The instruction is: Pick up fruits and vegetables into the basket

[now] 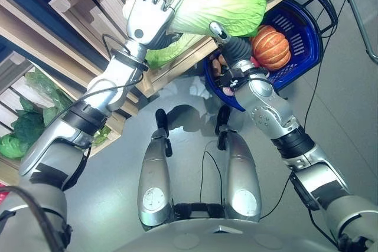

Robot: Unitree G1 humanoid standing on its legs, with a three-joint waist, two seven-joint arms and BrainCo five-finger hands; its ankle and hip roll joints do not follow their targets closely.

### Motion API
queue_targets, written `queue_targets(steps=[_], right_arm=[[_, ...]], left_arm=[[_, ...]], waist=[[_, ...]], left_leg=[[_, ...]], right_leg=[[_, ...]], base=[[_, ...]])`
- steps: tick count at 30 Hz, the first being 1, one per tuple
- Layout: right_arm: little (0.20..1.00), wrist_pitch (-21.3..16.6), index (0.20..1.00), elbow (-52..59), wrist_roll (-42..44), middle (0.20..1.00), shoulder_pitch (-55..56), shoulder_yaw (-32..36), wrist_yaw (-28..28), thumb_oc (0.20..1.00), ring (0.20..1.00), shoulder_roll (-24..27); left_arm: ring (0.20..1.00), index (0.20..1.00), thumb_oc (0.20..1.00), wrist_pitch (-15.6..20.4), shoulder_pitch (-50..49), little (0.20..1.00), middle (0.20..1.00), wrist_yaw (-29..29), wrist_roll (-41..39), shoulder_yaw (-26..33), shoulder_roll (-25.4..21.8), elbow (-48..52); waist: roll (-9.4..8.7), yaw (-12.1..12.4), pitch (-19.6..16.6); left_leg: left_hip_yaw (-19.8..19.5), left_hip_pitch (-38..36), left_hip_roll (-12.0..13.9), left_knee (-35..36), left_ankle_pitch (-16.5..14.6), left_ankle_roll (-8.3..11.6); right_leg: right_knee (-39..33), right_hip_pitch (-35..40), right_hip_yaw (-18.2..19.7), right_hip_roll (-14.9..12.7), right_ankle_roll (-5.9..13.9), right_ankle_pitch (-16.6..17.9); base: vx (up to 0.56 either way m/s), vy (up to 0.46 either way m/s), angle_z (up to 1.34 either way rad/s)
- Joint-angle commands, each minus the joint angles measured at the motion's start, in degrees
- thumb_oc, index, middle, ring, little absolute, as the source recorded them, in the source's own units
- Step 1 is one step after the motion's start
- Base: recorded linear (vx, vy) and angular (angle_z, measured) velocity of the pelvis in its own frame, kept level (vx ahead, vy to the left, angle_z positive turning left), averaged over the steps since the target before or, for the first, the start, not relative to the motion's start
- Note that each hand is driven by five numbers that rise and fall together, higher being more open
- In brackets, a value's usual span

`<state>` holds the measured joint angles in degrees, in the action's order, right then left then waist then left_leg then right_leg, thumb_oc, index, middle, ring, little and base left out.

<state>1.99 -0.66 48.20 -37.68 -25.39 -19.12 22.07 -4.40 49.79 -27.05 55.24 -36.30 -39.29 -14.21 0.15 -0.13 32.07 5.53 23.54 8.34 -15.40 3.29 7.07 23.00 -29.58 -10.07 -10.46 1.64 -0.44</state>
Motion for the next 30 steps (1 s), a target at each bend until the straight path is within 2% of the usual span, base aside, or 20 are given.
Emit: queue_targets(steps=[1, 4, 5, 6, 7, 10, 12, 17, 20, 21, 22, 24, 30], right_arm=[[1.000, -3.65, 1.000, 7.22, -0.67, 1.000, -5.84, -2.54, 3.88, 1.000, 1.000, -2.79], [1.000, -6.69, 1.000, 7.60, 0.09, 1.000, -5.84, -2.30, 4.73, 1.000, 1.000, -3.01], [0.893, -7.85, 0.893, 7.95, 0.48, 0.893, -5.66, -2.15, 4.76, 0.893, 0.893, -3.33], [0.589, -8.74, 0.589, 8.30, 0.97, 0.589, -5.49, -1.93, 4.63, 0.589, 0.589, -3.56], [0.200, -9.99, 0.200, 8.62, 1.24, 0.200, -5.42, -1.56, 4.28, 0.200, 0.200, -3.82], [0.200, -13.56, 0.200, 9.78, 0.69, 0.200, -4.80, -0.72, 2.72, 0.200, 0.200, -4.84], [0.200, -16.26, 0.200, 9.45, 0.12, 0.200, -4.69, -0.22, 0.69, 0.200, 0.200, -5.85], [0.200, -20.05, 0.200, 8.68, 1.05, 0.200, -4.60, 1.32, -1.49, 0.200, 0.200, -6.83], [0.200, -20.88, 0.200, 8.60, 1.64, 0.200, -4.33, 2.40, -1.76, 0.200, 0.200, -7.20], [0.200, -21.21, 0.200, 8.49, 1.92, 0.200, -4.29, 2.90, -1.57, 0.200, 0.200, -7.14], [0.200, -21.50, 0.200, 8.27, 2.02, 0.200, -4.29, 3.20, -1.30, 0.200, 0.200, -7.07], [0.200, -21.66, 0.200, 8.02, 1.78, 0.200, -4.38, 3.64, -1.02, 0.200, 0.200, -7.07], [0.200, -21.61, 0.200, 7.79, 0.67, 0.200, -4.59, 4.94, -0.46, 0.200, 0.200, -6.82]], left_arm=[[0.200, 0.200, 0.200, 1.35, 2.65, 0.200, 0.200, 3.60, 5.92, -6.24, -0.80, 6.71], [0.200, 0.200, 0.200, 1.73, 1.86, 0.200, 0.200, 5.42, 5.42, -6.76, -0.21, 7.17], [0.200, 0.200, 0.200, 1.53, 1.53, 0.200, 0.200, 6.18, 5.00, -7.20, 0.29, 7.39], [0.200, 0.200, 0.200, 1.57, 1.11, 0.200, 0.200, 6.84, 4.45, -7.44, 0.74, 7.68], [0.200, 0.200, 0.200, 1.48, 0.37, 0.200, 0.200, 7.68, 4.38, -7.34, 1.50, 8.23], [0.200, 0.200, 0.200, 1.62, -1.95, 0.200, 0.200, 9.14, 4.74, -7.33, 3.40, 9.55], [0.200, 0.200, 0.200, 0.35, -3.63, 0.200, 0.200, 10.22, 4.66, -7.75, 5.13, 10.09], [0.200, 0.200, 0.200, -2.51, -6.21, 0.200, 0.200, 10.33, 3.82, -8.14, 6.79, 10.36], [0.200, 0.200, 0.200, -3.54, -7.46, 0.200, 0.200, 8.95, 2.86, -8.12, 7.49, 10.00], [0.580, 0.580, 0.580, -3.91, -8.01, 0.580, 0.580, 8.00, 1.88, -8.09, 7.77, 9.83], [1.000, 1.000, 1.000, -4.16, -8.58, 1.000, 1.000, 8.01, 1.27, -8.00, 8.04, 9.46], [1.000, 1.000, 1.000, -4.39, -9.46, 1.000, 1.000, 6.65, -1.65, -7.99, 8.94, 8.45], [1.000, 1.000, 1.000, -5.28, -10.27, 1.000, 1.000, 3.38, -2.66, -7.62, 9.81, 6.57]], waist=[[-1.81, -0.51, -2.28], [-1.67, -0.28, -2.28], [-1.61, -0.23, -2.28], [-1.58, -0.18, -2.28], [-1.52, -0.09, -2.28], [-1.39, 0.11, -2.28], [-1.41, 0.18, -2.28], [-1.44, 0.39, -2.28], [-1.53, 0.49, -2.28], [-1.53, 0.54, -2.28], [-1.55, 0.60, -2.28], [-1.57, 0.63, -2.28], [-1.26, 0.44, -2.28]], left_leg=[[3.31, -0.62, -2.33, -2.08, -3.01, -2.12], [3.22, -0.46, -2.37, -1.92, -2.98, -2.14], [3.13, -0.36, -2.45, -1.82, -3.01, -2.16], [3.07, -0.30, -2.50, -1.75, -3.02, -2.18], [3.10, -0.31, -2.54, -1.54, -3.02, -2.23], [3.02, -0.10, -2.67, -1.27, -3.16, -2.27], [2.99, 0.00, -2.70, -1.26, -3.28, -2.35], [2.98, -0.17, -2.78, -0.85, -3.52, -2.66], [3.04, -0.32, -2.82, -0.69, -3.54, -2.72], [3.05, -0.42, -2.85, -0.60, -3.52, -2.75], [3.11, -0.59, -2.82, -0.44, -3.49, -2.74], [3.12, -0.98, -2.76, -0.24, -3.41, -2.66], [3.13, -1.56, -2.74, 0.24, -3.21, -2.68]], right_leg=[[-4.84, 5.51, -1.29, -2.36, 4.95, 0.70], [-5.00, 5.45, -1.52, -2.52, 5.13, 0.75], [-5.12, 5.42, -1.57, -2.56, 5.20, 0.78], [-5.20, 5.39, -1.62, -2.59, 5.28, 0.83], [-5.35, 5.37, -1.74, -2.63, 5.34, 0.87], [-5.44, 5.12, -1.89, -2.63, 5.52, 0.88], [-5.44, 4.95, -1.85, -2.53, 5.60, 0.91], [-5.92, 5.02, -1.68, -2.47, 5.66, 1.03], [-6.20, 5.27, -1.71, -2.49, 5.63, 1.10], [-6.37, 5.44, -1.75, -2.50, 5.60, 1.16], [-6.53, 5.64, -1.81, -2.52, 5.56, 1.18], [-6.80, 6.15, -1.92, -2.51, 5.51, 1.22], [-7.06, 6.54, -2.01, -2.42, 5.39, 1.35]], base=[[0.00, 0.000, 0.00], [-0.01, -0.002, 0.01], [-0.02, -0.010, 0.04], [-0.02, -0.009, 0.05], [-0.02, -0.008, 0.05], [-0.02, -0.014, 0.01], [0.00, 0.000, 0.00], [0.00, 0.000, 0.00], [0.00, 0.000, 0.00], [0.00, 0.000, 0.00], [0.00, 0.000, 0.00], [0.00, 0.000, 0.00], [0.00, 0.000, 0.00]])
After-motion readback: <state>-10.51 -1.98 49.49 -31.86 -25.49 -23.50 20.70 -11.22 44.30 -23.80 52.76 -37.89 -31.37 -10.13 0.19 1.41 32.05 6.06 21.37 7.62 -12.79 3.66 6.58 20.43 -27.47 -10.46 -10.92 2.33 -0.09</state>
